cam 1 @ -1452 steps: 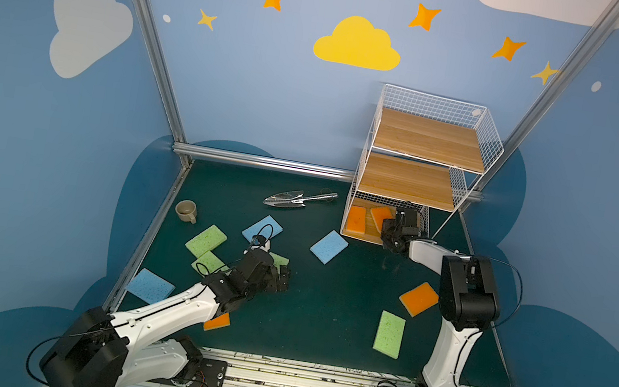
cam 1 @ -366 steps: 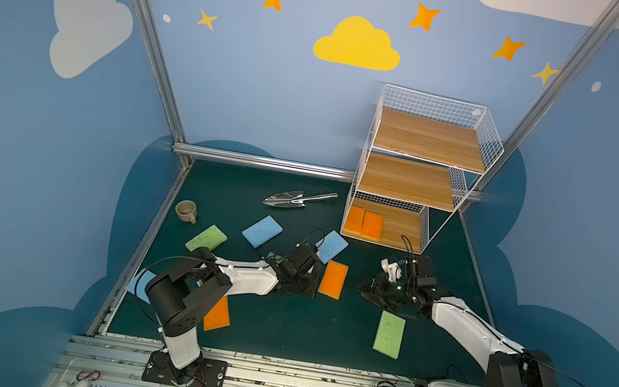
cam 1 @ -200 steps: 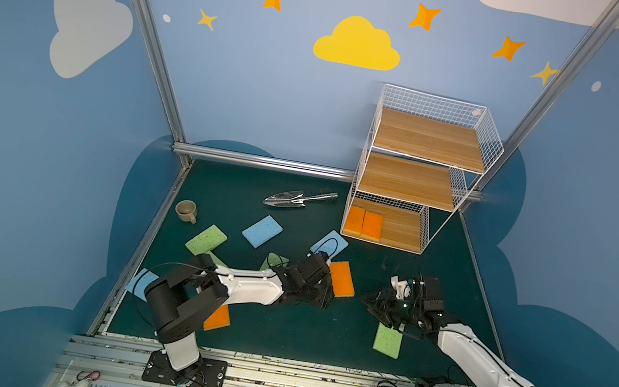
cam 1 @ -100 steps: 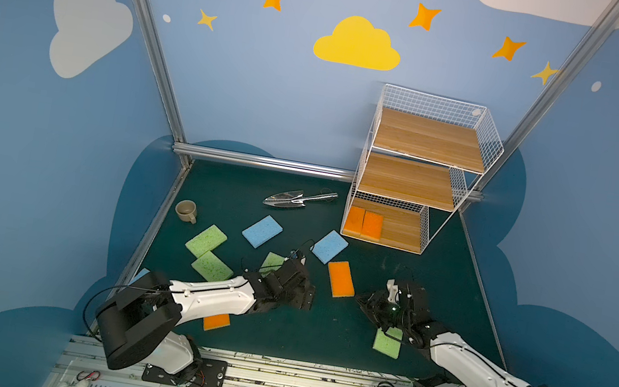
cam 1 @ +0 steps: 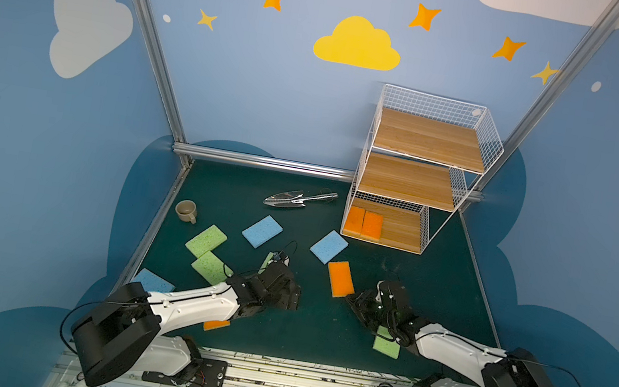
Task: Place and organize the cleaning sponges onto the shelf
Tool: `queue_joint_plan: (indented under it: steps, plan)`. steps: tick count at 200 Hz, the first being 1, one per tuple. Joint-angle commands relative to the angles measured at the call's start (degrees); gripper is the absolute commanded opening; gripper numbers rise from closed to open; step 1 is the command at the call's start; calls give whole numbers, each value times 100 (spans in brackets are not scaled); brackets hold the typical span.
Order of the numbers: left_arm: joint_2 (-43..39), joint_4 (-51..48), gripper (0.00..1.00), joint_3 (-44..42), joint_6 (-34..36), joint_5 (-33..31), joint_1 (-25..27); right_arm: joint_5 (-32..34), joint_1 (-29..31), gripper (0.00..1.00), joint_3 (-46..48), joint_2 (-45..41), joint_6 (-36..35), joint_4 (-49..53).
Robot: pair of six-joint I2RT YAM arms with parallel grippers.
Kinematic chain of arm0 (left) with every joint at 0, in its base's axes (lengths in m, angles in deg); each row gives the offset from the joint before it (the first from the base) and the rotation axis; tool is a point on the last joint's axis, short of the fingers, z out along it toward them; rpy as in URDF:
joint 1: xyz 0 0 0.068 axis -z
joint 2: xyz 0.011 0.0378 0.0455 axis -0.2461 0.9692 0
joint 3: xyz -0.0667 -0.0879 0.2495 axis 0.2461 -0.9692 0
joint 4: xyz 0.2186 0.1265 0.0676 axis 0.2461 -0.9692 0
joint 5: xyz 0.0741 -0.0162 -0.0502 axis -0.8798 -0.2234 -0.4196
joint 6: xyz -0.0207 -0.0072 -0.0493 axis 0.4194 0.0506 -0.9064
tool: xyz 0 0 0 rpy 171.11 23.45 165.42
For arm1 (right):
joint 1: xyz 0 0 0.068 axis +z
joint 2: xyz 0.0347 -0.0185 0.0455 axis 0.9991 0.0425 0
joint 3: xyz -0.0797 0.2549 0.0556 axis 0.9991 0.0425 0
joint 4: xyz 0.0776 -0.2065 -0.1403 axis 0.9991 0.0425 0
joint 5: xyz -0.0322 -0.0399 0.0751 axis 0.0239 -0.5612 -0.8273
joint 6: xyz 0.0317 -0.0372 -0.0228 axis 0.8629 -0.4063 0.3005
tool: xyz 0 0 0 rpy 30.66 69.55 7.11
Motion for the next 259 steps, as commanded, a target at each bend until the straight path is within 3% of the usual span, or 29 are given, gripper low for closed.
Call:
queue_joint_plan:
  steps: [1,82,115,166,222,259]
  plan:
    - [-111,46,97,-63,-11,8,-64,173,40,43,-81,302,334,-361]
    - [-267,55,97,-219,23,50,-231,253,76,37,-442,968,450,-419]
    - [-268,47,97,-235,46,70,-275,253,79,26,-504,1204,465,-428]
    - [-307,-36,97,-235,36,74,-292,218,35,3,-581,1425,424,-462]
    - [-477,-107,97,-221,13,78,-301,288,-58,0,-564,974,318,-161]
    - [-496,-152,97,-164,11,122,-302,300,-369,0,-468,85,203,371]
